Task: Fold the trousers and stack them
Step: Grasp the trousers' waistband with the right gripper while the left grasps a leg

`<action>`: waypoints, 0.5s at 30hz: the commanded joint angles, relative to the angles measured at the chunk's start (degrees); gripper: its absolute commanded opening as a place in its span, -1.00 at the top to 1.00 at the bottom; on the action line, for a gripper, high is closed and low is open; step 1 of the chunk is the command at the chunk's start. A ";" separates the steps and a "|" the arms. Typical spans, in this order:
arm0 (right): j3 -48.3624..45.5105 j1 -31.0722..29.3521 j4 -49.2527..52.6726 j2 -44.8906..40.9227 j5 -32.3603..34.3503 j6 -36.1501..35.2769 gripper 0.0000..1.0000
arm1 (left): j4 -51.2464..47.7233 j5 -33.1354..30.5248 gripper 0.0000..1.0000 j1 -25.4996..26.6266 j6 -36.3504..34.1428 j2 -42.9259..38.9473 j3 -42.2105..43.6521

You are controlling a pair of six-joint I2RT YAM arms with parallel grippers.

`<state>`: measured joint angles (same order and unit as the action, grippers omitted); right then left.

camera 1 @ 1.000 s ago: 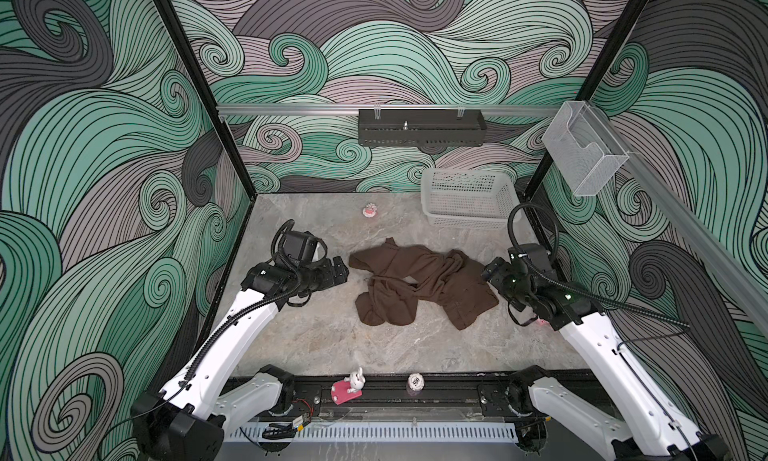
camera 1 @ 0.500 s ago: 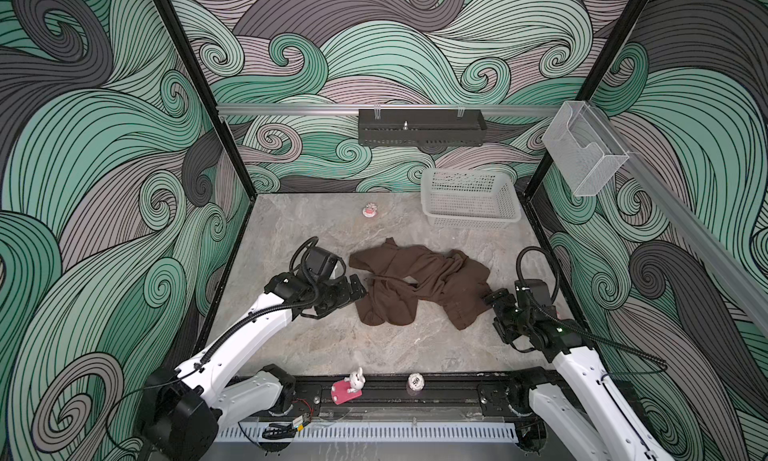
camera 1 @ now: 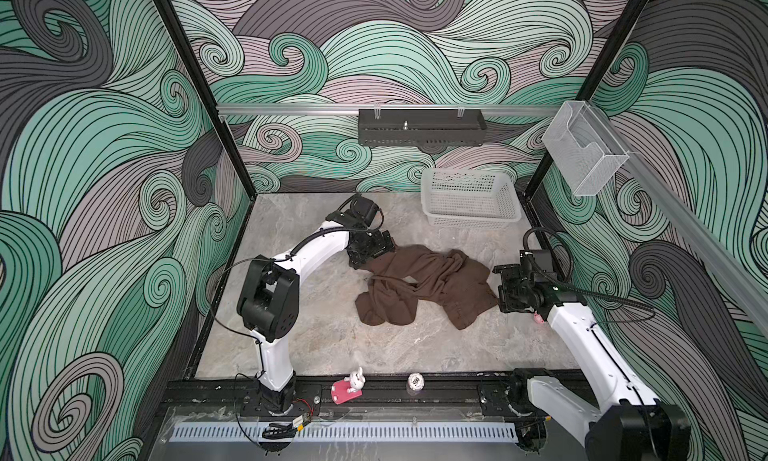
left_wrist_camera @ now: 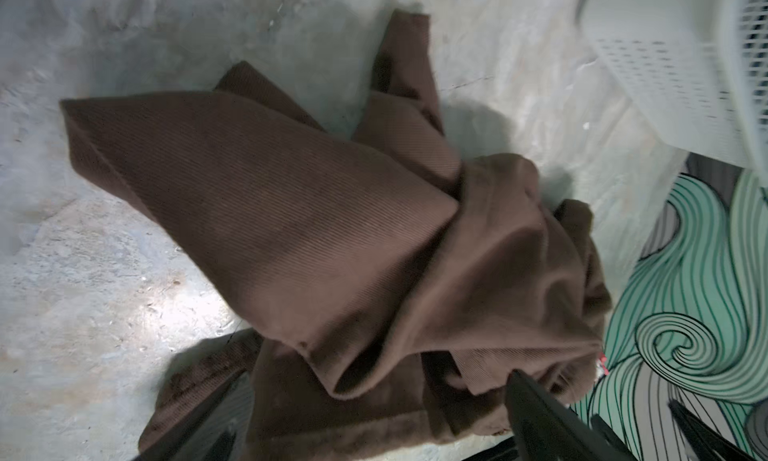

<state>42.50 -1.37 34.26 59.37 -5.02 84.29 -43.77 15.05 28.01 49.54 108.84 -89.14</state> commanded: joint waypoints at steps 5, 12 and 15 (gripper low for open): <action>0.51 3.26 -2.14 5.84 -3.01 8.01 -0.59 | -5.03 1.19 -0.96 -1.68 -0.91 5.83 -4.37; 0.84 4.80 -6.14 13.33 -7.40 16.12 -0.59 | -3.77 1.65 -0.88 -2.05 -1.18 10.20 -4.10; 1.61 4.85 -6.19 16.10 -8.65 19.11 -0.59 | -1.60 2.44 -0.76 -2.89 -0.09 11.00 -3.03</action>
<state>42.65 3.20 28.80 73.89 -11.55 98.21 -46.09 16.36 26.06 49.01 118.89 -91.85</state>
